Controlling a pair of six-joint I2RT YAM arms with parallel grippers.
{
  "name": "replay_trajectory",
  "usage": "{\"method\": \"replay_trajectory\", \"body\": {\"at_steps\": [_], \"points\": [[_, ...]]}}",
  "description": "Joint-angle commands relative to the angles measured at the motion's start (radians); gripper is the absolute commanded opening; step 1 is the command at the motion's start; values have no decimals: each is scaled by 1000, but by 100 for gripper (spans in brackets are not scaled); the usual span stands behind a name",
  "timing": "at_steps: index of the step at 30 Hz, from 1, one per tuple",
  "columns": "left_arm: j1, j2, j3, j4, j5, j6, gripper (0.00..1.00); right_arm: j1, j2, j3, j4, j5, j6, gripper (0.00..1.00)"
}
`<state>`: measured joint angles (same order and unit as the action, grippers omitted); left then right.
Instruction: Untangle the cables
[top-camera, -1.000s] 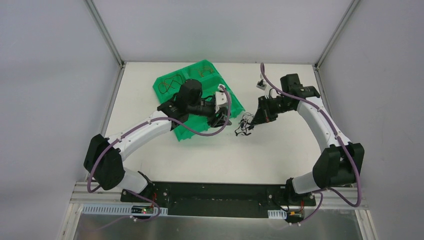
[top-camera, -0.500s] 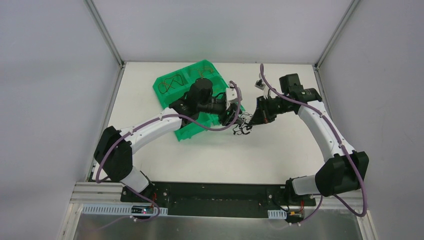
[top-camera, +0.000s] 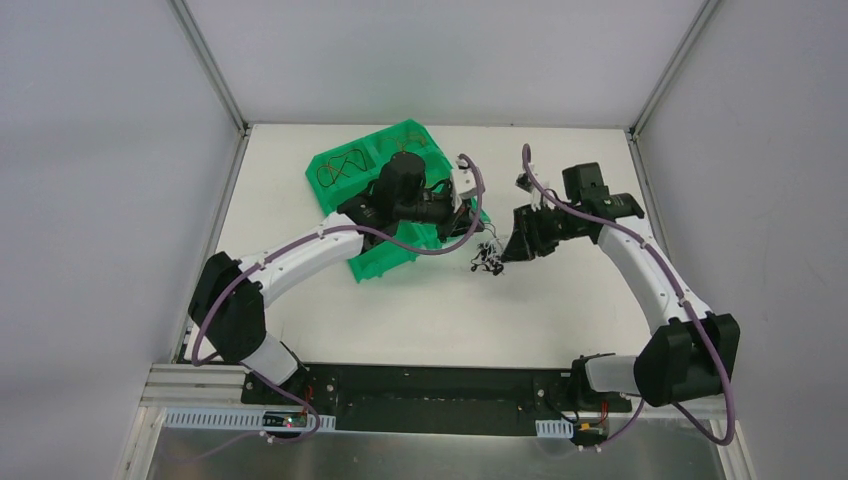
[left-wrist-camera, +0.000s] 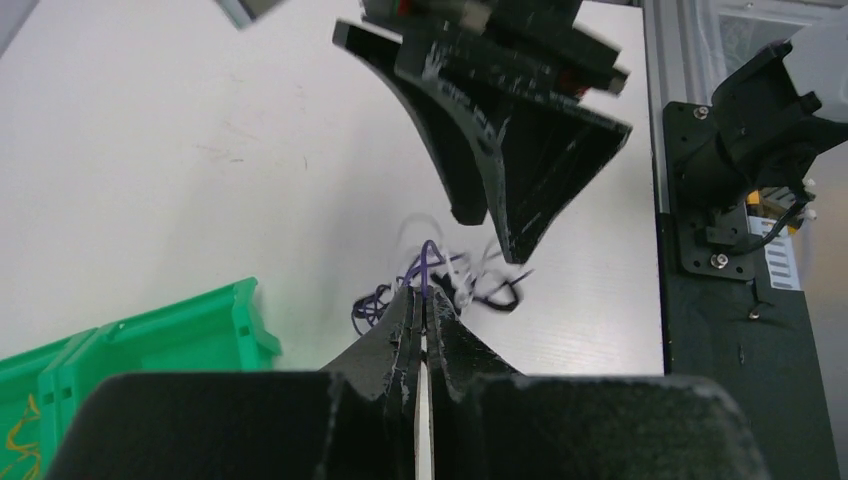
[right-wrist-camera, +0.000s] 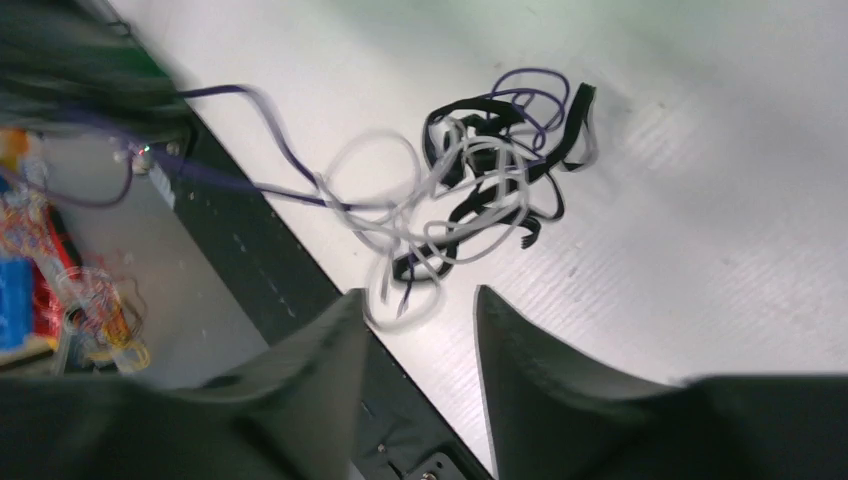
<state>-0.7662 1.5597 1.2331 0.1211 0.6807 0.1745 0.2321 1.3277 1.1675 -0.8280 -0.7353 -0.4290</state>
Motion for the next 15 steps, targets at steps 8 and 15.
{"method": "replay_trajectory", "body": {"at_steps": [8,15], "points": [[-8,-52,211,-32,74,-43,0,-75,-335,-285,584,-23,135,91],[-7,-37,300,-57,74,-54,0,63,-463,-467,981,126,174,99]]}}
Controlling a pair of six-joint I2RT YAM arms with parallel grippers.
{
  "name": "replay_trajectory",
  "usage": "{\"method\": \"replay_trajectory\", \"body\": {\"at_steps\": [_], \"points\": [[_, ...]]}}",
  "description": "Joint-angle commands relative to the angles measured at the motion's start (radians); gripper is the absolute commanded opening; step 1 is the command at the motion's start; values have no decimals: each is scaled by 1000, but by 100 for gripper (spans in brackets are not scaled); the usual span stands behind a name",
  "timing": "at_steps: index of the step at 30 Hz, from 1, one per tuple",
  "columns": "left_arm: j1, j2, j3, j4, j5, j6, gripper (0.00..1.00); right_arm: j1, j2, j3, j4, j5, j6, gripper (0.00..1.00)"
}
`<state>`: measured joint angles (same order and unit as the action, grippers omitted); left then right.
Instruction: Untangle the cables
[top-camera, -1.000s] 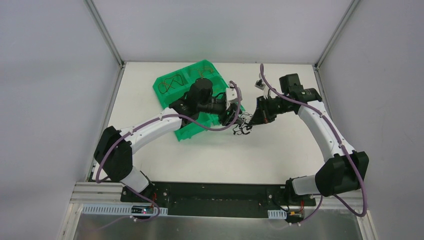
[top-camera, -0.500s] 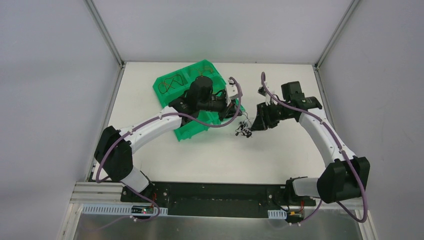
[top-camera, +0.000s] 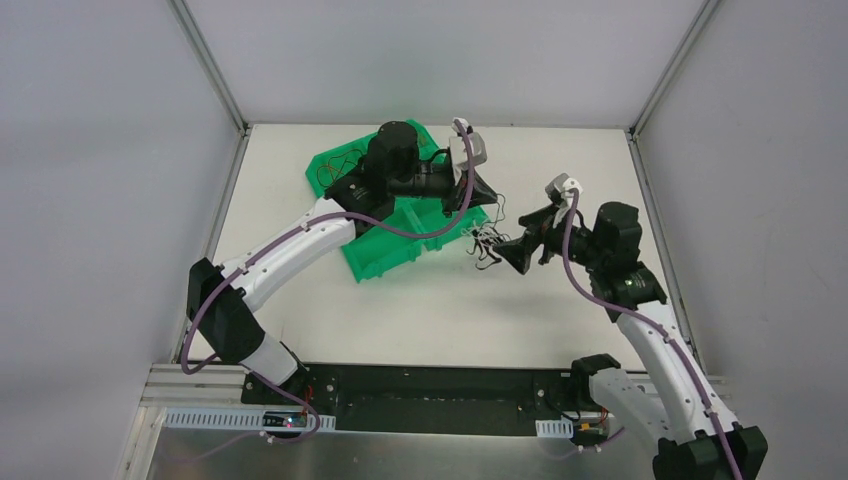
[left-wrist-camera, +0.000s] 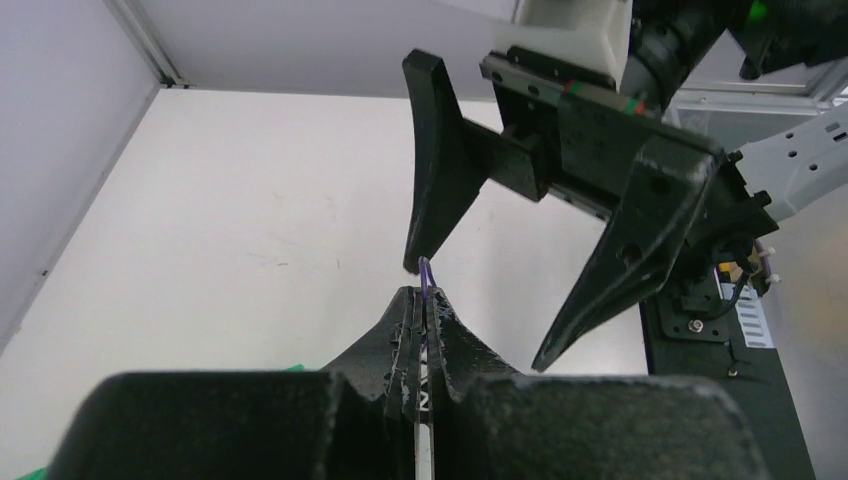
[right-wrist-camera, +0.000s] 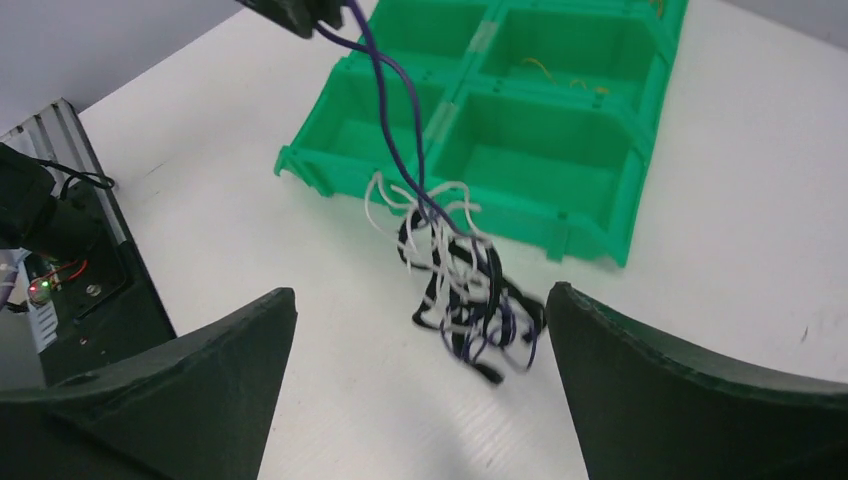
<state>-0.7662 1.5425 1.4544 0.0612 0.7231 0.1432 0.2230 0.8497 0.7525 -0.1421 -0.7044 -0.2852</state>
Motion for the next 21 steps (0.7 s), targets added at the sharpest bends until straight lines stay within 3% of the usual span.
{"method": "replay_trajectory", "body": {"at_steps": [1,3,5,8,10,12,21], "points": [[-8,-16,93,2,38,-31,0,86,38,-57,336,147,38,99],[-8,-11,122,2,49,-48,0,106,102,-60,430,225,58,98],[-8,-4,155,2,49,-74,0,116,175,-47,489,247,72,90],[-8,0,232,-13,42,-103,0,133,269,-28,495,220,68,66],[-8,2,284,-32,33,-108,0,141,292,-51,495,202,33,42],[-5,-1,342,-54,10,-108,0,143,294,-94,495,206,-6,29],[68,35,597,-105,-115,-107,0,141,226,-237,361,203,-157,28]]}}
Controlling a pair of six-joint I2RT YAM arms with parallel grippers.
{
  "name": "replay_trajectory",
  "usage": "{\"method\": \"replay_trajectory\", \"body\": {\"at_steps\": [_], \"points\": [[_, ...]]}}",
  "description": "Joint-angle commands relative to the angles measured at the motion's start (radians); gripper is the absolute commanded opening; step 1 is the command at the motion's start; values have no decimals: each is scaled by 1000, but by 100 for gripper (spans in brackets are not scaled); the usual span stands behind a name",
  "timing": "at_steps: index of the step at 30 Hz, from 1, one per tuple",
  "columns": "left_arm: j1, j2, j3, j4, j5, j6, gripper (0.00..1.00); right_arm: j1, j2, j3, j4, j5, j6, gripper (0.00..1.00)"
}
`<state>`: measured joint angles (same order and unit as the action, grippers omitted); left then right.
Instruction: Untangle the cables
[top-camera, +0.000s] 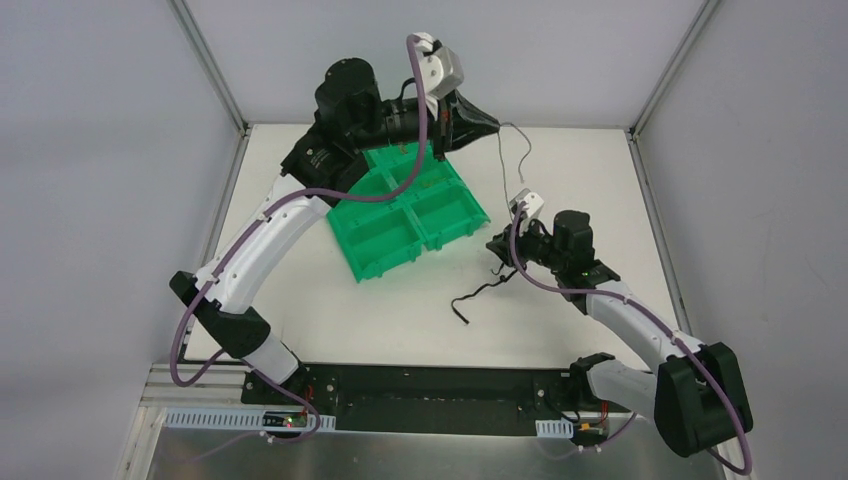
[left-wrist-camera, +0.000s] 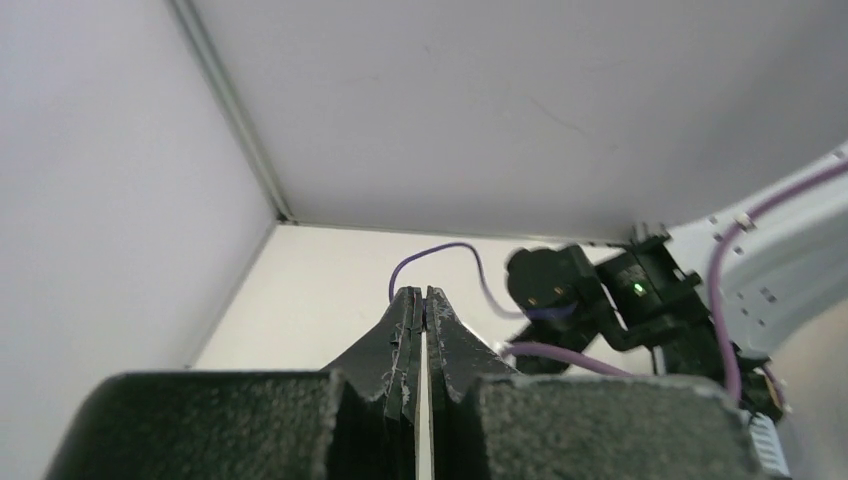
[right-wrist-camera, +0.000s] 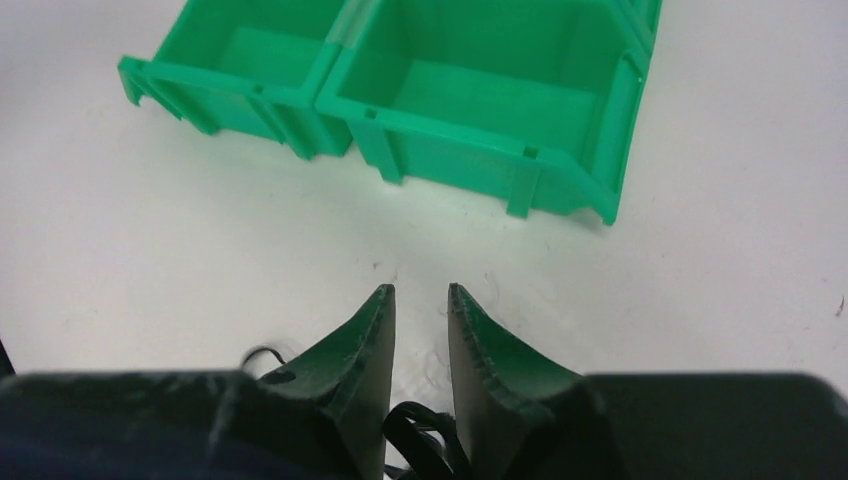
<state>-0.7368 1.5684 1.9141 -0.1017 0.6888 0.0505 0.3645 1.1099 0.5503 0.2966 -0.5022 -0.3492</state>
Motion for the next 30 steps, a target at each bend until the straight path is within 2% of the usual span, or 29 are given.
{"method": "replay_trajectory", "body": {"at_steps": [1,6,8,11,13,16,18,20,21,23,25,30], "points": [[49,20,166,59,-93,-17,0,0,-40,-42,-98,2,-111,28],[93,61,311,44,-125,-11,0,-5,-57,-62,-190,12,-169,33],[104,59,318,34,-124,12,0,-8,-66,-61,-216,12,-169,40],[125,43,296,32,-143,27,0,-10,-88,-51,-251,18,-164,67],[138,35,291,31,-162,28,0,-12,-101,-48,-273,24,-162,74],[151,30,298,45,-190,26,0,-23,-119,-40,-324,12,-179,71],[157,33,314,52,-200,32,0,-32,-119,-32,-361,4,-191,58],[163,42,342,54,-204,35,0,-42,-116,-24,-373,3,-190,54],[164,46,354,54,-201,35,0,-46,-114,-14,-372,0,-179,57],[165,48,363,55,-192,34,0,-48,-109,17,-364,-19,-145,70],[164,48,361,55,-183,25,0,-46,-98,48,-308,-46,-79,79],[165,49,358,69,-176,14,0,0,-1,159,-116,-31,53,84]]}}
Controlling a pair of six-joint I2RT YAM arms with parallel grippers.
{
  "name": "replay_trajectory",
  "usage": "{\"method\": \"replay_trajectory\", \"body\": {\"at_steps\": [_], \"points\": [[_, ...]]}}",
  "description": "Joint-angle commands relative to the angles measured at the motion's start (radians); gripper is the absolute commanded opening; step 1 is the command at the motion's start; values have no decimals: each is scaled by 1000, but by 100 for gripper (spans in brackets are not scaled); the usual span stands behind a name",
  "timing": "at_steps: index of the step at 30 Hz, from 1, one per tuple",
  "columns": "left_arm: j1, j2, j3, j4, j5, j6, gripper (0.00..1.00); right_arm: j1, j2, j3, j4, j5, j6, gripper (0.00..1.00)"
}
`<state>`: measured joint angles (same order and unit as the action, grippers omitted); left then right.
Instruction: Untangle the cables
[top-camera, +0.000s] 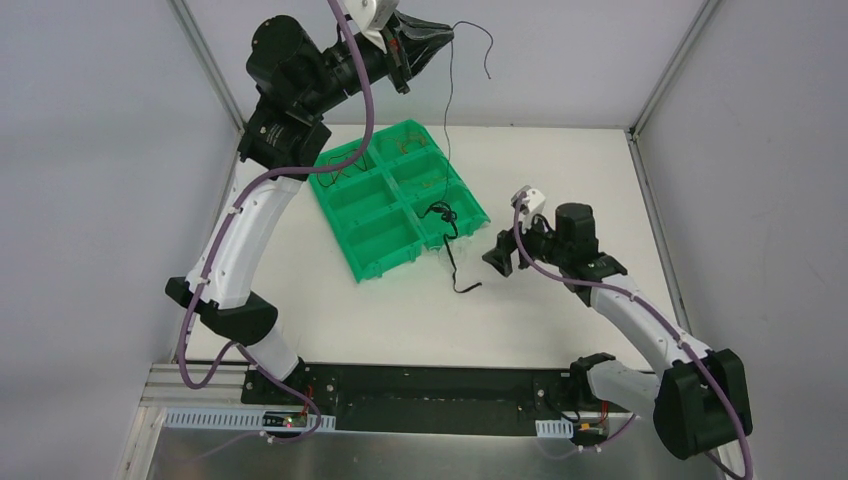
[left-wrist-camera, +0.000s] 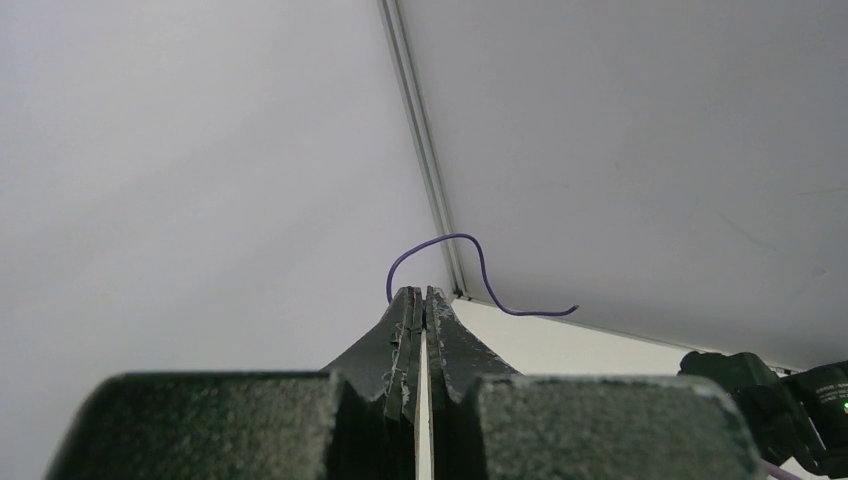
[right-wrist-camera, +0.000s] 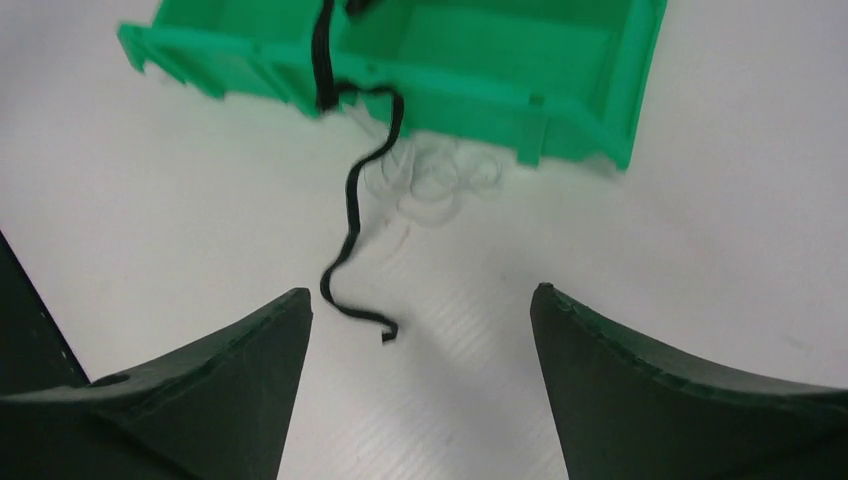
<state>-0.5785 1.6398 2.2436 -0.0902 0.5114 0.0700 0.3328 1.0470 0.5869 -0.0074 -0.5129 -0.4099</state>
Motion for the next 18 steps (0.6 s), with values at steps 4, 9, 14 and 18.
{"method": "replay_trajectory", "body": {"at_steps": [4,9,14,18], "points": [[6,2,61,72,8,-29,0,69,168,214,266,-35,174,84],[6,38,126,74,8,-45,0,154,251,222,325,-68,188,82],[6,58,183,72,-34,-44,0,179,336,180,390,27,153,46],[6,68,224,73,-70,-22,0,166,381,167,425,61,113,0]]}}
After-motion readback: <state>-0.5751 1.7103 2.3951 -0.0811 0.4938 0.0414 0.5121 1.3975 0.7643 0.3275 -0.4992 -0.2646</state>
